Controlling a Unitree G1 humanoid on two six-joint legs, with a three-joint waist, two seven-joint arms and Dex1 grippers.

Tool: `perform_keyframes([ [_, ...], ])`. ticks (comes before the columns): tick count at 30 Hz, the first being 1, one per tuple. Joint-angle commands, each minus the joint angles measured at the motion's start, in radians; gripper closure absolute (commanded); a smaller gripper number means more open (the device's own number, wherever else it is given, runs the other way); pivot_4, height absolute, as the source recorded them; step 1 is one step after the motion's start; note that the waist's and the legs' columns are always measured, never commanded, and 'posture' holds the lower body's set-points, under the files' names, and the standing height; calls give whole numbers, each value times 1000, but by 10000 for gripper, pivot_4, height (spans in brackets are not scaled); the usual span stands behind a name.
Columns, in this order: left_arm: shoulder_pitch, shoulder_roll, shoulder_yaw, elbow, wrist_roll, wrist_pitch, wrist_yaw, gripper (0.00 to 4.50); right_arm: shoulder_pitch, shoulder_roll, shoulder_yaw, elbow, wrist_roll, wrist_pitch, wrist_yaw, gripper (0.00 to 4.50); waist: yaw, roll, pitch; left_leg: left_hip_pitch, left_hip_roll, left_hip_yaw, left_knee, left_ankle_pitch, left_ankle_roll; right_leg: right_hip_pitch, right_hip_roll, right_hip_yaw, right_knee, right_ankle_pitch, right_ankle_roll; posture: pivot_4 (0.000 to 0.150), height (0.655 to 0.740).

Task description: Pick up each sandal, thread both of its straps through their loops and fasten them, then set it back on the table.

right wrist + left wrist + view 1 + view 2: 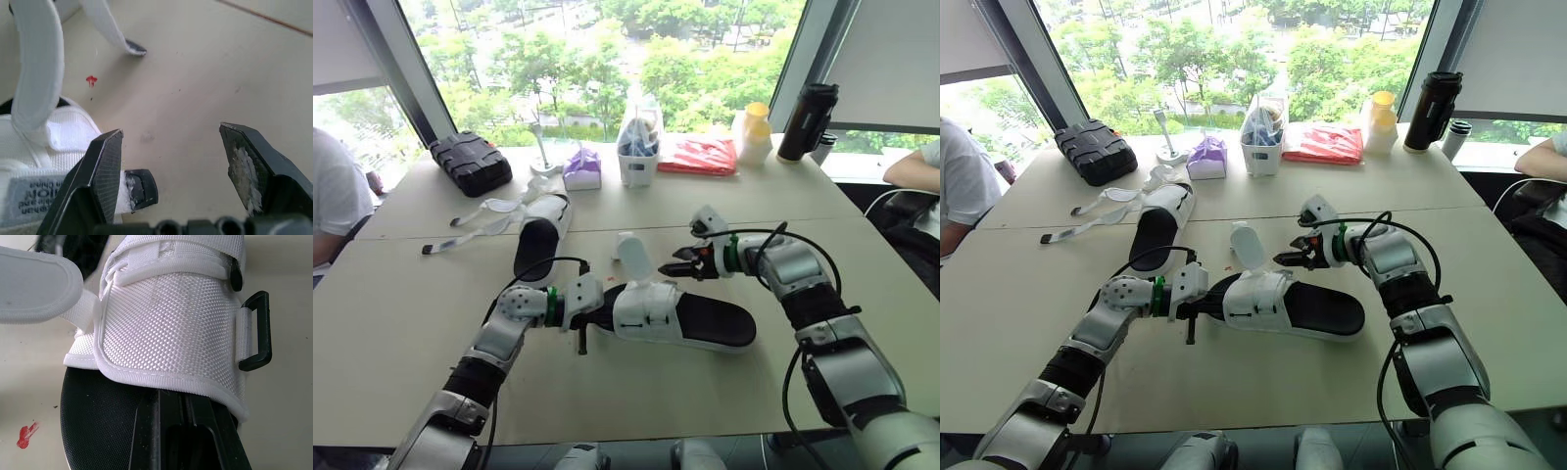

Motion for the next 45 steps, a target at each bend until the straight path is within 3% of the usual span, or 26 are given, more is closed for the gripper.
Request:
perform_keyframes([
  [1, 55, 0, -101, 70, 80, 40, -20, 45000, -118, 13, -93, -12, 87, 88, 16, 11586, 2, 0, 0, 0, 0, 0, 0, 0, 0, 0, 0, 0, 0, 0, 0, 1500, 7400],
  [10, 45, -3, -103, 82, 82, 35, -20, 45000, -158, 16, -80, -4, 150, 210, 110, 11586, 7, -2, -3, 0, 0, 0, -2, 0, 0, 0, 0, 0, -1, 0, 0, 1500, 7400],
  [22, 50, 3, -100, 76, 82, 35, -16, 45000, -128, 86, 0, 36, 131, 204, 166, 11586, 5, -2, -3, 0, 0, 0, -2, 0, 0, 0, 0, 0, -1, 0, 0, 1500, 7400],
  [29, 52, 5, -97, 73, 81, 36, -10, 45000, -170, 168, 33, 172, 99, 137, 177, 11586, 3, -2, -3, 1, 0, -1, -2, 0, 0, 0, 0, 0, 0, 0, 0, 1500, 7400],
  [45, 59, 8, -92, 59, 79, 35, 5, 45000, -394, 309, -149, 556, 132, 48, 171, 11586, 0, -1, -3, 1, -1, -1, -3, 0, -1, -1, 0, 0, 1, 0, 0, 1500, 7400],
])
